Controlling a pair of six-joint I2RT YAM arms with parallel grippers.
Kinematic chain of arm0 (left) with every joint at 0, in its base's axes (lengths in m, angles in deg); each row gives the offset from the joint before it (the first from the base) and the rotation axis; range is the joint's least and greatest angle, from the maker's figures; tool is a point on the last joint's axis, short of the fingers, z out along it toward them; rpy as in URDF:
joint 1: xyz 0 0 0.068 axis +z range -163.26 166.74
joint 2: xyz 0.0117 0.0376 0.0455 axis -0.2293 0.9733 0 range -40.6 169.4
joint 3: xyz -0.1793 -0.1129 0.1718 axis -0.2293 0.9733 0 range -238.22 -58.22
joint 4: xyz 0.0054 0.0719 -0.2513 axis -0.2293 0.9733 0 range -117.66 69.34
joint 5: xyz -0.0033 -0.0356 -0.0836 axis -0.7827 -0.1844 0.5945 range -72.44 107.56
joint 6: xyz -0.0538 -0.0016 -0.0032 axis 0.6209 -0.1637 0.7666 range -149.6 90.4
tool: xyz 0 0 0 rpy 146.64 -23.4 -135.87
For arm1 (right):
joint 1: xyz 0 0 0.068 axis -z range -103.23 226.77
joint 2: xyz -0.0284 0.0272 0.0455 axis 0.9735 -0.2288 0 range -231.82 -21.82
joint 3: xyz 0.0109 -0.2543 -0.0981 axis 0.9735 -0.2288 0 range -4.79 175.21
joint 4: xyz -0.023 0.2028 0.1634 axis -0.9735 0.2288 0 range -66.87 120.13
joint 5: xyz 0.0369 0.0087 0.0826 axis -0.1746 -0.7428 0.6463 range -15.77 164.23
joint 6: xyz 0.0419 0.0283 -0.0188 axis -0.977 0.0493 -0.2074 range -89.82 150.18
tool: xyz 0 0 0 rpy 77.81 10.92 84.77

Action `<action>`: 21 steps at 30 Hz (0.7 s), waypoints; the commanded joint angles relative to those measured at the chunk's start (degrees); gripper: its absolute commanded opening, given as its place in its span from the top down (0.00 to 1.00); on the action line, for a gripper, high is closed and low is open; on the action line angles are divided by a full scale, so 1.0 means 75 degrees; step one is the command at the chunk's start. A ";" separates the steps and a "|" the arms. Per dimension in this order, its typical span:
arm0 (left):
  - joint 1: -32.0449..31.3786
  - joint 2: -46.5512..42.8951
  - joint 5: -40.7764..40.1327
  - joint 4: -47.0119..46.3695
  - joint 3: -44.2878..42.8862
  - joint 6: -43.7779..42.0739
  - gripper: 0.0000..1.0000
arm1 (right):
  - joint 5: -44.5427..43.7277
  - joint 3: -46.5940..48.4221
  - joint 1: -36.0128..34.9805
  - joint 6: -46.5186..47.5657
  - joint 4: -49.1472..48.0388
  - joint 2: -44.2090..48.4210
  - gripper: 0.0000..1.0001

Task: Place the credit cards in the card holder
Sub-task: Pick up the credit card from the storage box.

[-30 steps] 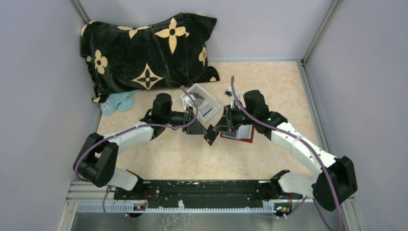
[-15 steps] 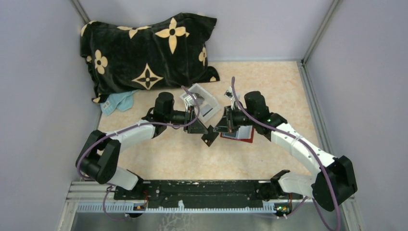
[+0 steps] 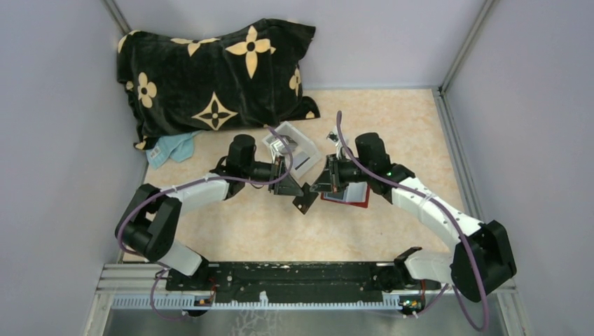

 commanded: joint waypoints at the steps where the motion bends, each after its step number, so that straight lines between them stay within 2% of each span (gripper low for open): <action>1: -0.0100 0.0254 0.0295 -0.0340 -0.0213 0.0089 0.65 | 0.0491 0.0113 0.0042 -0.0194 -0.0896 -0.0157 1.00; 3: -0.0117 0.0322 0.0325 -0.0389 -0.0213 0.0132 0.73 | 0.0511 0.0109 0.0053 -0.0209 -0.0967 -0.0228 1.00; 7: -0.0172 0.0508 0.0334 -0.0524 -0.0211 0.0272 0.99 | 0.0558 0.0057 0.0110 -0.0258 -0.1100 -0.0307 1.00; 12: -0.0197 0.0751 -0.0216 -0.0899 -0.0052 0.0727 1.00 | 0.0543 -0.0073 0.0306 -0.0302 -0.1187 -0.0246 1.00; 14: -0.0255 0.0864 -0.0529 -0.1291 0.0060 0.1003 1.00 | 0.0504 -0.0198 0.0450 -0.0342 -0.1275 -0.0172 0.91; 17: -0.0398 0.1020 -0.1448 -0.1163 0.0020 0.1061 1.00 | 0.0321 -0.0406 0.0674 -0.0398 -0.1332 0.0030 0.73; 19: -0.0503 0.1187 -0.2018 -0.0982 -0.0128 0.1174 1.00 | 0.0048 -0.0594 0.0846 -0.0468 -0.1358 0.0276 0.66; 21: -0.0629 0.1488 -0.2408 -0.0858 -0.0394 0.1276 1.00 | -0.0572 -0.0678 0.0972 -0.0460 -0.1224 0.0576 0.64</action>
